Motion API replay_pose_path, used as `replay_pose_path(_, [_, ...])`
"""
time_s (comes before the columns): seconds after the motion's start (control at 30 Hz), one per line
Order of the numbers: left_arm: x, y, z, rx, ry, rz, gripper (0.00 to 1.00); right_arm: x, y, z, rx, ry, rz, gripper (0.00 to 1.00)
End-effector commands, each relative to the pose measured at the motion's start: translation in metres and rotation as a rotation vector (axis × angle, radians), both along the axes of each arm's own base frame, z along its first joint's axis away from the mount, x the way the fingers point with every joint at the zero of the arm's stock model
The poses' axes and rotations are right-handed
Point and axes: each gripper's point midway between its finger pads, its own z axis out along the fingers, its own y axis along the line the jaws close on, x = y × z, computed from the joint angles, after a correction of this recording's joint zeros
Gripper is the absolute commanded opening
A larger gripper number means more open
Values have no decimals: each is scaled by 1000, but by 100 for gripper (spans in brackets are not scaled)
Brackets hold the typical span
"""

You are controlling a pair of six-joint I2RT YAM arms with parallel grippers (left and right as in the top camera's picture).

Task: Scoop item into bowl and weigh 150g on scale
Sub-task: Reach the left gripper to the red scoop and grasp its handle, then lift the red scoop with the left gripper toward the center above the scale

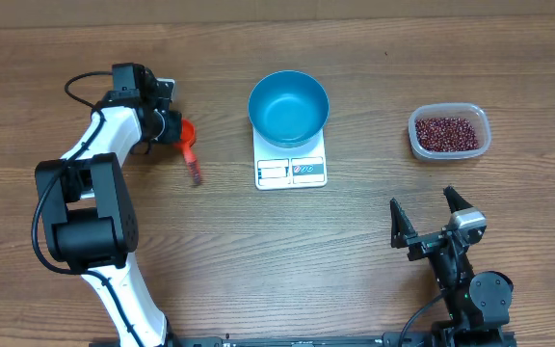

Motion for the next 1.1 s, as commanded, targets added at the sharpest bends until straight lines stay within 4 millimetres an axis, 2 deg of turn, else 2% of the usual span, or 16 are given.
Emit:
replay_pose_path(0.0, [0,-1,-3,-10,15,28,4,0,0,-2,0,-3,-2,100])
replay_pose_path(0.13, [5,0,24,-23,-7,62,4,0,0,-2,0,-3,-2,100])
replay_pose_path(0.2, [8,0,44,-29,-23,79,4,0,0,-2,0,-3,-2,100])
replay_pose_path(0.37, [7,-1,112,-62,-68,152,4,0,0,-2,0,-3,-2,100])
replay_pose_path(0.43, [2,-3,141,-99,-87,196,4,0,0,-2,0,-3,-2,100])
replay_pose_path(0.57, [-14,-21,199,-237,-132,246,4,0,0,-2,0,-3,-2,100])
replay_pose_path(0.7, [-33,-36,234,-372,-137,327,4,0,0,-2,0,-3,-2,100])
replay_pose_path(0.83, [-48,-46,242,-450,-80,433,4,0,0,-2,0,-3,-2,100])
replay_pose_path(1.07, [-67,-69,219,-434,40,508,4,0,-1,-2,-1,-2,-10,100])
